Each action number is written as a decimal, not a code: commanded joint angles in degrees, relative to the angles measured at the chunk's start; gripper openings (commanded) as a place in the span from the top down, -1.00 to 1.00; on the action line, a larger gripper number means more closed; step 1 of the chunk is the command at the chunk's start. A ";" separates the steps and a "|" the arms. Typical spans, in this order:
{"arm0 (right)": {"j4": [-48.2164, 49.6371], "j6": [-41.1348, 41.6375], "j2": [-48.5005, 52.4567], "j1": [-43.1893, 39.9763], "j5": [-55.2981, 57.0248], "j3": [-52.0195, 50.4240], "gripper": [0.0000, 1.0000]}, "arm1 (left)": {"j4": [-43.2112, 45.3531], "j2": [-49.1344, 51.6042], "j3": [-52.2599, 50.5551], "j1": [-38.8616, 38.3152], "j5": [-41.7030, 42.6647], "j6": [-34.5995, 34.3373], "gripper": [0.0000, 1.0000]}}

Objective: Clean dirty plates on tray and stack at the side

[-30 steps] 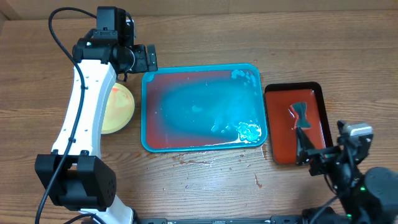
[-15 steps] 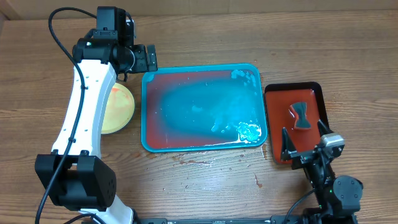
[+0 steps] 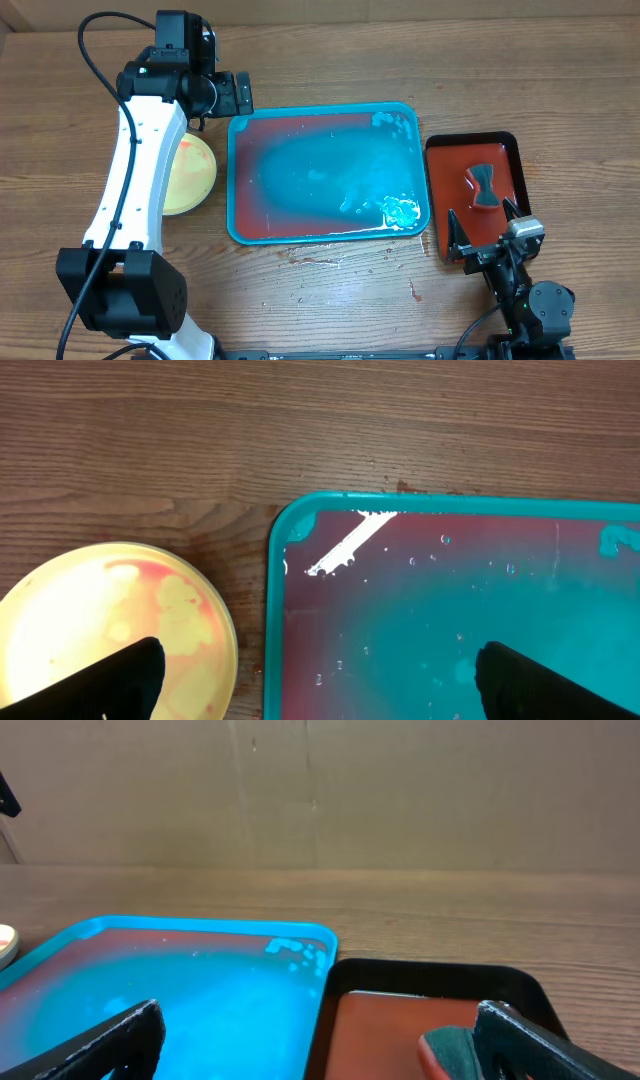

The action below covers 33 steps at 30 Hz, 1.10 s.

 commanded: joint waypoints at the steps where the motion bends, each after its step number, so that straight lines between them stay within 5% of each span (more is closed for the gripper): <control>1: 0.33 -0.13 -0.72 -0.26 -0.52 -0.22 -1.00 | 0.17 0.63 0.31 -0.11 0.00 1.09 -1.00; 33: 5.62 -0.02 -0.55 -0.39 -0.24 -2.38 -1.00 | 0.17 0.63 0.31 -0.11 -0.02 1.09 -1.00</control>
